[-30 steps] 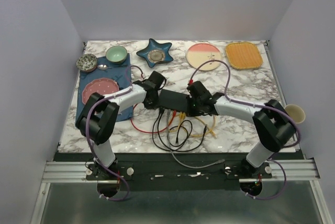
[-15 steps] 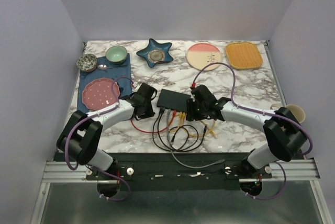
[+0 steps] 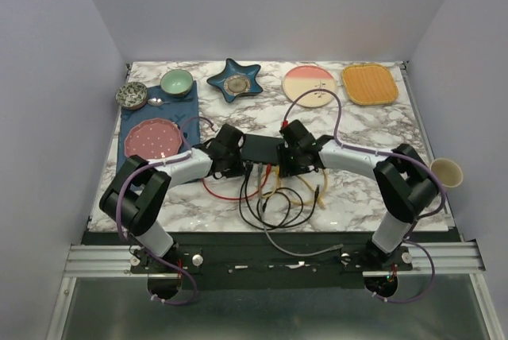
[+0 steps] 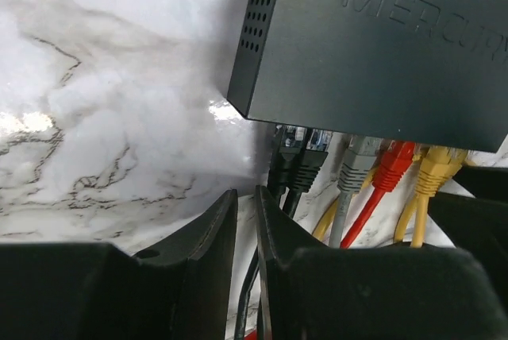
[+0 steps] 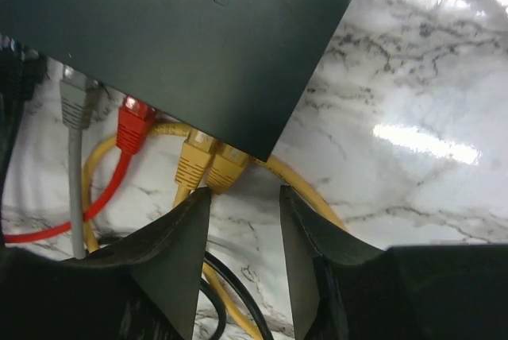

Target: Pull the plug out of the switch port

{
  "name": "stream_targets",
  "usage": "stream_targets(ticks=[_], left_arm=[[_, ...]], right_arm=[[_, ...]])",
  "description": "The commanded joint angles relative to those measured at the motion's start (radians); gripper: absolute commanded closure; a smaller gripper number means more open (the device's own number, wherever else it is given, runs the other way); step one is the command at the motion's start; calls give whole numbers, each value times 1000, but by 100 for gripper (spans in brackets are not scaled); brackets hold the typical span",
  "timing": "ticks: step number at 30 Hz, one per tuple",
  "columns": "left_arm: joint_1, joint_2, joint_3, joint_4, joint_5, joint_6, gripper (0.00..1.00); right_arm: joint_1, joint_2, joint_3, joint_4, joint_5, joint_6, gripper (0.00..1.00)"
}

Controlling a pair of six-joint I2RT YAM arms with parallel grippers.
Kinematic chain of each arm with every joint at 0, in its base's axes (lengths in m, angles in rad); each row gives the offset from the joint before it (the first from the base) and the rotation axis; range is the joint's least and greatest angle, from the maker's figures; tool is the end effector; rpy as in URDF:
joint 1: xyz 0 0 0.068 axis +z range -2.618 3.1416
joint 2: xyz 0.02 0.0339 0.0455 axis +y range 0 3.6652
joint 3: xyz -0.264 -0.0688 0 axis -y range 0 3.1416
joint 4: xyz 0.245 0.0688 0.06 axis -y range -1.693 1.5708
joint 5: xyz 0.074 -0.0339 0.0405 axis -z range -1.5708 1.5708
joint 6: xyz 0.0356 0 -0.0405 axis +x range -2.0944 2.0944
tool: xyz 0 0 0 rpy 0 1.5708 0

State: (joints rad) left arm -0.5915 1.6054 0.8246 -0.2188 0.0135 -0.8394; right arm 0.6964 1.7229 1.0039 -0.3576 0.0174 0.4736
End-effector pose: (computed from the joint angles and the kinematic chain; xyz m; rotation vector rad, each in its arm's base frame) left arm 0.2526 -0.1703 0.1553 -0.3249 2.6502 -0.5279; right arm 0.2581 0.2150 0.1618 -0.2940 2.6819 0.3562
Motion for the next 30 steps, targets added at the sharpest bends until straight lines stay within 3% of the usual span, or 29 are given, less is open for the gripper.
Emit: stream_targets(ticks=[1, 10, 18, 24, 30], left_arm=[[-45, 70, 2, -13, 79, -15, 71], [-37, 99, 91, -82, 11, -9, 71], [-28, 59, 97, -93, -69, -4, 71], [22, 163, 188, -114, -17, 6, 71], [55, 197, 243, -140, -20, 17, 71]], right_arm=[[-67, 109, 76, 25, -13, 20, 50], [-144, 162, 229, -16, -27, 62, 50], [-144, -111, 26, -21, 200, 11, 46], [-144, -37, 1, -58, 272, -6, 46], [-144, 46, -5, -61, 230, -6, 48]])
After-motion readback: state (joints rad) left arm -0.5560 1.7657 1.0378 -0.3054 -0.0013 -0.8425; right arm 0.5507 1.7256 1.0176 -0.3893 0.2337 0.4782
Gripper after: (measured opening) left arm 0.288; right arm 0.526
